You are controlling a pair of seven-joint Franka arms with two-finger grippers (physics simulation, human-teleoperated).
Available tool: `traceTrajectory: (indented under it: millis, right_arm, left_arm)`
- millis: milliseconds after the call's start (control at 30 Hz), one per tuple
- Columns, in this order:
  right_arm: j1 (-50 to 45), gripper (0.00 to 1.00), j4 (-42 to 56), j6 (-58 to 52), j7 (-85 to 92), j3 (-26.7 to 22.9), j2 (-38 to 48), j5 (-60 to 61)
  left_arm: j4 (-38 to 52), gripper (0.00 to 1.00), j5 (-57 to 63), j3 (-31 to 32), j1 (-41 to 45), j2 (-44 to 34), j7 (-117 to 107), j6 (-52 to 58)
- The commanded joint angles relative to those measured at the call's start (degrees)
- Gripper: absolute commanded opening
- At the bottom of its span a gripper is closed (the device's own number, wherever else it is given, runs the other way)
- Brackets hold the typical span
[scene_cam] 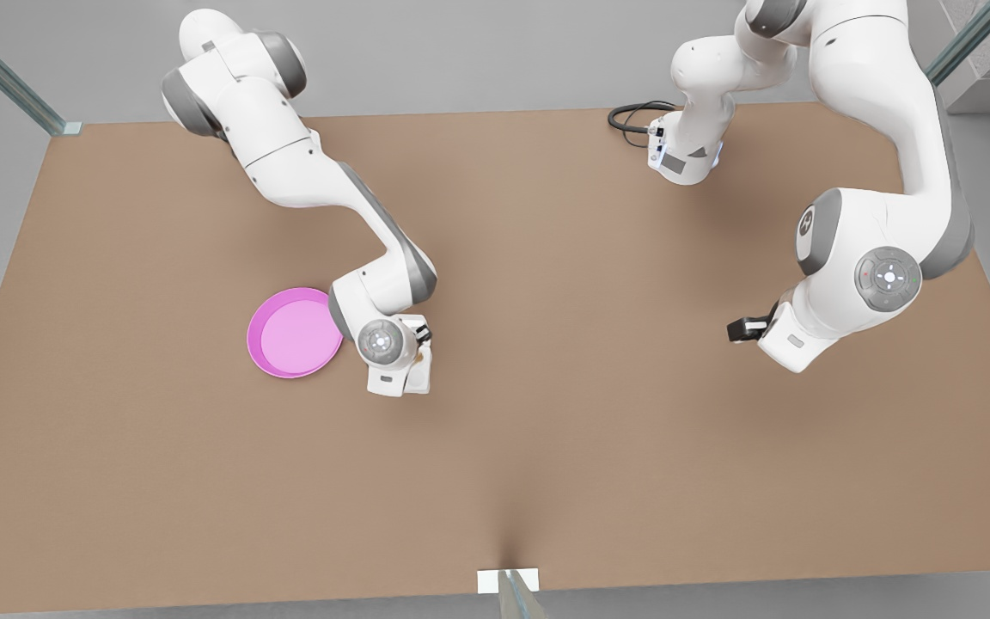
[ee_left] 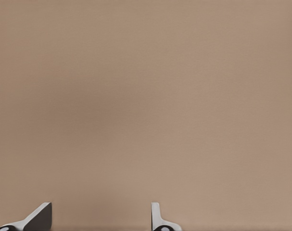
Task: Pack egg into the box and close the box lid
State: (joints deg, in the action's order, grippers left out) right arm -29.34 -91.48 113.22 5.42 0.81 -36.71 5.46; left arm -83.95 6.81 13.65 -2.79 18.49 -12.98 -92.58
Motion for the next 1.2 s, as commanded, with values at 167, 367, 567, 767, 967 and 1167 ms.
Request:
traceTrajectory:
  millis: [167, 367, 567, 767, 967, 1167]
  right_arm:
    - [1.0, 1.00, -0.2, -0.4, -2.9, 0.1, 0.9, -0.1]
    - [28.5, 1.00, -2.6, -14.3, 3.9, 0.1, 20.5, -7.1]
    - [39.0, 1.00, 1.5, -24.0, 0.8, 2.9, 34.2, -2.4]
    - [38.1, 1.00, 2.8, -23.6, -0.6, 3.8, 32.4, -4.8]
    - [35.2, 1.00, 2.4, -21.8, -5.3, 7.1, 32.0, -10.8]
    - [35.8, 1.00, 2.1, -22.1, -3.3, 7.1, 31.3, -10.4]
  left_arm:
    - [-4.6, 1.00, -0.5, 3.8, 1.9, -3.5, -7.6, -2.6]
    - [-14.3, 1.00, 0.2, 26.8, 9.8, -6.6, -49.8, -9.9]
    - [-17.4, 1.00, 25.6, 26.1, 23.3, 13.7, -73.9, -29.7]
    - [4.0, 1.00, 30.5, 15.6, 39.3, 29.1, -80.5, -32.0]
    - [13.0, 1.00, 30.8, 13.5, 41.5, 33.9, -79.9, -32.9]
    - [16.8, 1.00, 30.6, 6.8, 46.1, 37.1, -80.2, -37.0]
